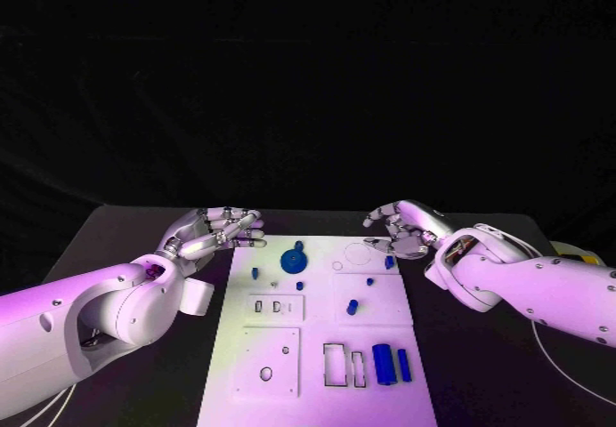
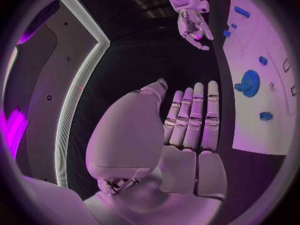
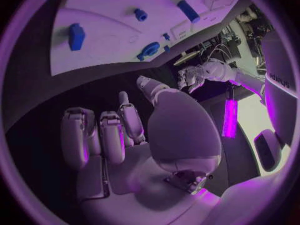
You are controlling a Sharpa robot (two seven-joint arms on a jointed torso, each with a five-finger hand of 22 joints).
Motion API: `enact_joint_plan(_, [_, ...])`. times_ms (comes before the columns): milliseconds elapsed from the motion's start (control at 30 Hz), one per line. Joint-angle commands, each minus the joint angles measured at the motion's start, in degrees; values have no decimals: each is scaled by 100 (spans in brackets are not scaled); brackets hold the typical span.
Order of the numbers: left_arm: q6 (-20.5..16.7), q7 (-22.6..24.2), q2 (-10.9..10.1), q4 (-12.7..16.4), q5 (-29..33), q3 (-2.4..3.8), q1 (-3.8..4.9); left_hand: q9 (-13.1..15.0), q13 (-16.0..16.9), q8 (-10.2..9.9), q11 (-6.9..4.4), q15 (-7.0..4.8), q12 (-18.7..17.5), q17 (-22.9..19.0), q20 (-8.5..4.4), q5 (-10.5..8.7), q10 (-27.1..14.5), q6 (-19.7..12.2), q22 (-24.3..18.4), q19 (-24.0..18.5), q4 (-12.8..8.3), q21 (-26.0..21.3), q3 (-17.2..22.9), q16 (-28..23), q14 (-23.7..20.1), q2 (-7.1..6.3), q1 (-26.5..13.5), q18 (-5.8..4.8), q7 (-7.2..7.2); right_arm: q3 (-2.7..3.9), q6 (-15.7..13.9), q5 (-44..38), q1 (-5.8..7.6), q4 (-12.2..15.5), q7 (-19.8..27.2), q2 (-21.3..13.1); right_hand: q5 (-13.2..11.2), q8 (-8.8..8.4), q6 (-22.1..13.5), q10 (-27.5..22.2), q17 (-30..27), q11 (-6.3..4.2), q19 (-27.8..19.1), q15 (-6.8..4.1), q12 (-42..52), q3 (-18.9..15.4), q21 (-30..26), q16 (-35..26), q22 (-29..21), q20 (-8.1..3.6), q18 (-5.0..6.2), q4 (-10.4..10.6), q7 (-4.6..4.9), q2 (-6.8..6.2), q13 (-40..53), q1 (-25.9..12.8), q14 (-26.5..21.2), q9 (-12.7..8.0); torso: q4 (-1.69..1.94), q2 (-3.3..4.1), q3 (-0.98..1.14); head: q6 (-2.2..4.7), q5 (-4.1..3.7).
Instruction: Assemble the parts on the task board
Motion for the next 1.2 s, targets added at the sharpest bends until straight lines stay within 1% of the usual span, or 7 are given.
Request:
enact_joint_plan(33, [139, 25, 13, -8, 10, 4, 7, -5, 4, -26, 7, 15, -22, 6, 19, -38, 41, -21, -6, -4, 7, -15, 26, -18, -15, 2, -44, 116, 66, -1, 397, 380, 0, 52, 641, -240, -37, -35, 11, 0, 1441, -7, 4, 4, 21, -5, 24, 29, 811, 9, -44, -44, 6, -33, 28, 56, 582, -9, -13, -13, 23, -9, -54])
enact_joint_plan(133, [144, 26, 20, -22, 10, 4, 7, -5, 4, -26, 7, 15, -22, 6, 19, -38, 41, -21, -6, -4, 7, -15, 26, -18, -15, 2, -44, 116, 66, -3, 526, 384, -12, 57, 638, -416, -53, -48, 4, -18, 1446, 1, 8, 7, 1, -26, 27, 30, 816, 10, -45, -48, 16, -63, 6, 44, 583, -12, -4, -14, 30, -26, -61])
enact_joint_plan(367, [149, 25, 31, -52, 10, 4, 6, -5, 4, -26, 7, 15, -22, 6, 19, -38, 41, -21, -6, -4, 7, -15, 26, -18, -15, 2, -44, 116, 66, -9, 823, 276, -114, -63, 511, -576, -91, -79, -24, -41, 1458, 12, 7, 18, -22, -73, 25, 33, 817, 16, -45, -53, 27, -108, -18, 22, 586, -19, -16, -4, 25, -51, -48])
enact_joint_plan(533, [157, 23, 42, -61, 10, 4, 6, -5, 4, -26, 7, 15, -22, 6, 19, -38, 41, -21, -6, -4, 7, -15, 26, -18, -15, 2, -44, 116, 66, -11, 930, 233, -235, -262, 442, -484, -108, -104, -51, -58, 1457, 19, -2, 24, -38, -82, 14, 33, 809, 21, -42, -79, 34, -118, -34, 54, 586, -24, -9, -7, 17, -69, -48])
enact_joint_plan(767, [158, 19, 54, -73, 10, 4, 6, -5, 4, -26, 7, 15, -22, 6, 19, -38, 41, -21, -6, -4, 7, -15, 26, -18, -15, 2, -44, 116, 66, -12, 1041, 215, -363, -466, 370, -340, -118, -129, -82, -69, 1456, 26, -10, 29, -48, -82, 4, 33, 800, 25, -39, -91, 44, -106, -44, 72, 586, -30, 14, -2, 6, -100, -97])
enact_joint_plan(933, [158, 17, 55, -78, 10, 4, 6, -5, 4, -26, 7, 15, -22, 6, 19, -38, 41, -21, -6, -4, 7, -15, 26, -18, -15, 2, -44, 116, 66, -13, 1064, 194, -450, -584, 330, -251, -124, -149, -109, -83, 1449, 33, -22, 35, -60, -87, -10, 31, 788, 29, -35, -99, 52, -104, -56, 80, 584, -36, 11, 0, 7, -122, -55])
enact_joint_plan(1200, [153, 12, 52, -83, 10, 4, 6, -5, 5, -31, 7, 18, -38, 15, 23, -38, 46, -22, -14, -12, 2, -23, 34, -32, -29, -5, -43, 116, 63, -14, 993, 186, -493, -642, 296, -167, -125, -167, -127, -60, 1459, 39, -16, 41, -37, -79, -4, 33, 796, 34, -38, -106, 59, -79, -30, 97, 586, -39, -3, -6, 7, -137, -32])
